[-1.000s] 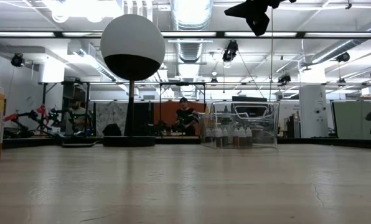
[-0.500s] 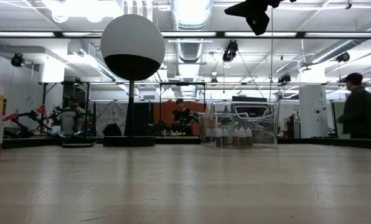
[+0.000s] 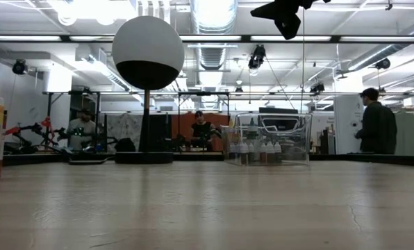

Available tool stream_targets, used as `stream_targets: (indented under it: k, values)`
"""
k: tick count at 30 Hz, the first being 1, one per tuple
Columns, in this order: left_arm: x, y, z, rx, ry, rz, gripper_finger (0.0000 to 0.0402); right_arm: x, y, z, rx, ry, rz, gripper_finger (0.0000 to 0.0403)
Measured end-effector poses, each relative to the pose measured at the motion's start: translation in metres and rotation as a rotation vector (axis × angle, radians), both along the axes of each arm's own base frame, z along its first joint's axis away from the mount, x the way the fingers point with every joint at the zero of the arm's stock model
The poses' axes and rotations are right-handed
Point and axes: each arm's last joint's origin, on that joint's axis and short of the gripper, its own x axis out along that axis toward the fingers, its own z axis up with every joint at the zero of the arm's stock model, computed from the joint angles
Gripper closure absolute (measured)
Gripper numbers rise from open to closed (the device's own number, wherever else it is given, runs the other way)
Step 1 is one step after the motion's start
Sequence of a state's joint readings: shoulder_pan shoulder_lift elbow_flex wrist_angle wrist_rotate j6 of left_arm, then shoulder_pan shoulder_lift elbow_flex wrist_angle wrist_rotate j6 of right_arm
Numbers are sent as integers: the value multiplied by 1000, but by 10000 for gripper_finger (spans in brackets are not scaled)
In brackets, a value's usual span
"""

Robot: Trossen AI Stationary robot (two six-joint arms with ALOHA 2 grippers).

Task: Pick & Place food coloring
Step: Put the large yellow food coloring bottle into the transparent bin

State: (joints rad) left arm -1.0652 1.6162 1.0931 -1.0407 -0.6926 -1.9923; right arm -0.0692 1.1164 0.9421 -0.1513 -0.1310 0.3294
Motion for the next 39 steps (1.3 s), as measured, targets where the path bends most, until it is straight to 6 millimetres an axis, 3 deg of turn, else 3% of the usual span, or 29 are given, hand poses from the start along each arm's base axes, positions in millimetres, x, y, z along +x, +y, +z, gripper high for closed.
stream_targets:
  k: [19,39]
  values:
    - [10,-21,-74,110,48,127,212,0,0,-3,-35,5,9,225]
    - [20,-15,-84,213,-35,126,212,0,-1,-4,-58,8,-12,225]
